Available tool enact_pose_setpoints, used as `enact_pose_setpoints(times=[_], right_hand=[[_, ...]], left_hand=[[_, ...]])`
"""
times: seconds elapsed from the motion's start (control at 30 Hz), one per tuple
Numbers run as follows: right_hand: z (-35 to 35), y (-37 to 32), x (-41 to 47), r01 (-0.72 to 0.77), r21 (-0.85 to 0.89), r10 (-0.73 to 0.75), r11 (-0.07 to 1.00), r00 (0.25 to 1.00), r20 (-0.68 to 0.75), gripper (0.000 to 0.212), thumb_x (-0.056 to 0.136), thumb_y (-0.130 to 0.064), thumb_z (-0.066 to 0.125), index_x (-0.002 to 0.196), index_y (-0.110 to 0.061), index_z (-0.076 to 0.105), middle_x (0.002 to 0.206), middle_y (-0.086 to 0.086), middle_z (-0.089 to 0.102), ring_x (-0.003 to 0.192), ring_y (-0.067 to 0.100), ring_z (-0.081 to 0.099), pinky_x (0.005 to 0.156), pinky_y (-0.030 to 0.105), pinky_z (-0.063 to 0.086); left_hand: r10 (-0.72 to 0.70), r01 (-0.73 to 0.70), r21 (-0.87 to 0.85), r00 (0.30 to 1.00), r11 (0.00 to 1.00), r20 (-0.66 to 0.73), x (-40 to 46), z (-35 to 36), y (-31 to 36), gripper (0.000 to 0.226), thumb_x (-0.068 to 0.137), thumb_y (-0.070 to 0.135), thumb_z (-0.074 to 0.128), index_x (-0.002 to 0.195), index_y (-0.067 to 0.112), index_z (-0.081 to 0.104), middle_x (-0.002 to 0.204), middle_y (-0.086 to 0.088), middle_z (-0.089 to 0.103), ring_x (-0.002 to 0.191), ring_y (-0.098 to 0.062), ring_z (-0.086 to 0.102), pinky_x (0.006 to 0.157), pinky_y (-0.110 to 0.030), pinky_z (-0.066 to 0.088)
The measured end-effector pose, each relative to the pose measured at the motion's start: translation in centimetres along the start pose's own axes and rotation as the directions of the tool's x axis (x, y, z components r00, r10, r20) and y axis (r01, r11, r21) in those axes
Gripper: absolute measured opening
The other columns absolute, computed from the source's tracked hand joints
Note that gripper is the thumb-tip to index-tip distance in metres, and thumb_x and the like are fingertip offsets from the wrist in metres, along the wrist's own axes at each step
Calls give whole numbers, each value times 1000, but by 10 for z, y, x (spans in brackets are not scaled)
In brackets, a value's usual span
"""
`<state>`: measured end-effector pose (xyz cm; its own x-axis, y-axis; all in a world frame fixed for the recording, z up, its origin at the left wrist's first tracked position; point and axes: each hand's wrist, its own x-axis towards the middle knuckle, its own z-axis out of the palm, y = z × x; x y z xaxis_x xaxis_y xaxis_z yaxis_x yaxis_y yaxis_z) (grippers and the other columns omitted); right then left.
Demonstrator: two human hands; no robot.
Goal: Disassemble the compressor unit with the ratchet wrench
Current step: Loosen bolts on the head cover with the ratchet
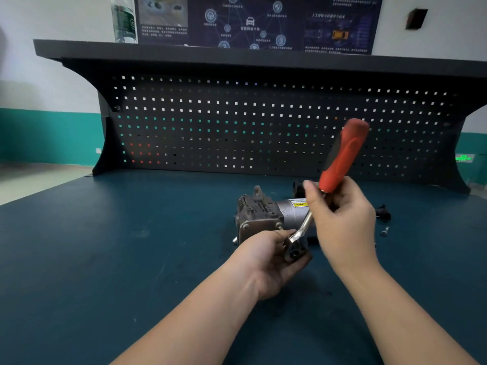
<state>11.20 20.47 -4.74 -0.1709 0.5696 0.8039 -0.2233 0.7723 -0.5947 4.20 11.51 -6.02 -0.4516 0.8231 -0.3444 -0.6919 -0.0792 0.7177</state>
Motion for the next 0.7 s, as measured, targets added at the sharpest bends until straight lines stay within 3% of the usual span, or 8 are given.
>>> enact_pose_setpoints(times=[0.13, 0.23, 0.3, 0.33, 0.43, 0.5, 0.6, 0.7], right_hand=[[-10, 10, 8, -420, -23, 413, 907, 900, -140, 23, 85, -30, 61, 67, -22, 50, 50, -9, 50, 47, 5, 46, 45, 16, 36], [-17, 27, 7, -861, 255, 887, 439, 461, 31, 20, 86, -18, 52, 68, -18, 42, 47, -1, 34, 30, 10, 27, 33, 15, 22], [-17, 29, 4, -915, 324, 941, 240, 301, 152, 23, 88, -16, 49, 67, -18, 40, 38, -4, 29, 23, 6, 18, 32, 11, 19], [-17, 28, 4, -906, 328, 931, 269, 332, 152, 24, 88, -16, 50, 66, -18, 40, 36, -6, 29, 23, 5, 19, 31, 12, 20], [-13, 22, 9, -666, 297, 692, 684, 721, 25, 21, 89, -23, 60, 71, -20, 50, 39, -10, 41, 35, 7, 37, 40, 22, 32], [-12, 13, 9, -427, 223, 426, 876, 903, 54, 17, 86, -36, 64, 73, -29, 56, 51, -17, 51, 53, 8, 47, 57, 27, 38], [-11, 7, 4, -209, 147, 189, 967, 973, 135, 15, 85, -44, 62, 73, -39, 54, 60, -21, 54, 62, 2, 49, 63, 19, 41], [-15, 12, 7, -417, 83, 418, 905, 909, 13, 20, 88, -36, 63, 73, -27, 54, 50, -16, 51, 52, 6, 47, 54, 23, 39]], left_hand=[[16, -16, 27, 1000, 999, 6, 6, -1, -1, 13, 85, 1, 62, 73, 1, 67, 64, -14, 67, 73, -26, 62, 55, -37, 59], [11, -13, 85, 1000, 996, 26, 7, -2, -2, 8, 87, 8, 63, 82, 1, 65, 64, -13, 68, 68, -25, 64, 59, -33, 59], [9, -12, 103, 999, 995, 32, 8, -2, -2, 11, 87, 12, 64, 86, 1, 63, 67, -13, 68, 69, -24, 64, 61, -32, 58], [6, -10, 98, 999, 995, 36, 8, -2, -2, 12, 87, 12, 64, 88, 0, 62, 69, -13, 68, 71, -24, 64, 62, -33, 58], [5, -8, 61, 999, 998, 46, 8, -1, -2, 14, 87, 10, 63, 93, -3, 62, 78, -15, 67, 77, -26, 63, 60, -34, 59], [9, -11, 42, 999, 999, 42, 7, -1, -2, 15, 86, 9, 65, 90, -5, 62, 78, -16, 65, 78, -26, 61, 58, -36, 59], [3, -3, 30, 1000, 1000, 23, 6, -1, -1, 15, 83, 8, 68, 84, -6, 62, 73, -15, 63, 74, -26, 61, 56, -38, 59], [3, -5, 38, 999, 999, 37, 5, -1, 0, 14, 85, 8, 66, 86, -5, 62, 75, -16, 65, 76, -26, 61, 58, -38, 58]])
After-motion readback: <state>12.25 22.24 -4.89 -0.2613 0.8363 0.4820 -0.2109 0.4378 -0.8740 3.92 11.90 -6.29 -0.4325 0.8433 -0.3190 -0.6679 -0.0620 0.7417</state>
